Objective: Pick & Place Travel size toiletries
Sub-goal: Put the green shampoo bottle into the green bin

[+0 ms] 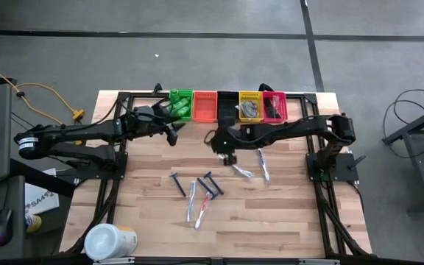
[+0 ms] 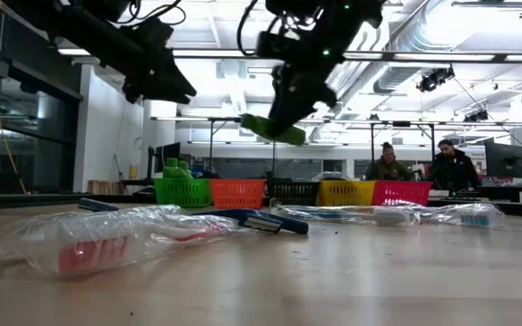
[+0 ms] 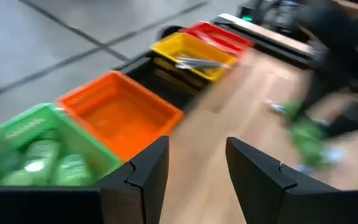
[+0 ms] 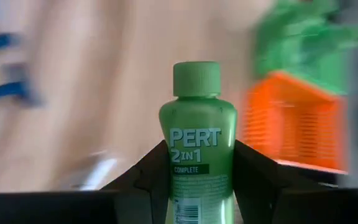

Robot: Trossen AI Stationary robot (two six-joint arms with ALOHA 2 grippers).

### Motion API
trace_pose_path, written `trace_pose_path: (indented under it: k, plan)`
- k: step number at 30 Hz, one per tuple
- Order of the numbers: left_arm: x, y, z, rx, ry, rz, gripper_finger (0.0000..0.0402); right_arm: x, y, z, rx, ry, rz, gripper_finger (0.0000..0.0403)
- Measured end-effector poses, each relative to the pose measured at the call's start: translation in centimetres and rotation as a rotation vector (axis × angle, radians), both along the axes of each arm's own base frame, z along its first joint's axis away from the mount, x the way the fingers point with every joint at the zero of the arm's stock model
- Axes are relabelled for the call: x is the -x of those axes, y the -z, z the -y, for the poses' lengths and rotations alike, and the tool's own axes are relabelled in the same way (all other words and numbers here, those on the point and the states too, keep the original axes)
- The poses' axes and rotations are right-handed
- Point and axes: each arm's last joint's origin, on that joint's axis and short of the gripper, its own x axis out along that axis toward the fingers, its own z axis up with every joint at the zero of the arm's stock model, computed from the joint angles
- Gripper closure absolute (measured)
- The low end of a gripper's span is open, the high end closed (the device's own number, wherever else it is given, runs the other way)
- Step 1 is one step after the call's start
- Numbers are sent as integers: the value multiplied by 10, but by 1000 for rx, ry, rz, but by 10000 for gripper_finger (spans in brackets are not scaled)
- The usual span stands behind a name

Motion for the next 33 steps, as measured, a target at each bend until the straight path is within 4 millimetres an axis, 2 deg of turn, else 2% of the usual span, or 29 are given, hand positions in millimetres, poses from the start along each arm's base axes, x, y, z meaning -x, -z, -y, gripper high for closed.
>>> trace_pose_path:
  k: [6, 10, 17, 20, 27, 33]
  plan:
    - [-3, 0, 4, 34, 161, 19, 242, -15, -12, 7, 257, 89, 153, 271]
    - [-4, -2, 5, 40, 200, 40, 242, -22, -16, 8, 328, 90, 220, 271]
    - [-6, -7, 6, 7, 270, 86, 238, -35, -6, 4, 509, 120, 214, 271]
    - [-6, -7, 7, -7, 283, 81, 214, -39, -3, 1, 574, 142, 213, 271]
    - [-11, -6, 10, -22, 299, 78, 124, -42, -7, -3, 593, 145, 255, 270]
    - [-19, 0, 9, -26, 282, 71, 110, -44, -9, -9, 586, 91, 286, 270]
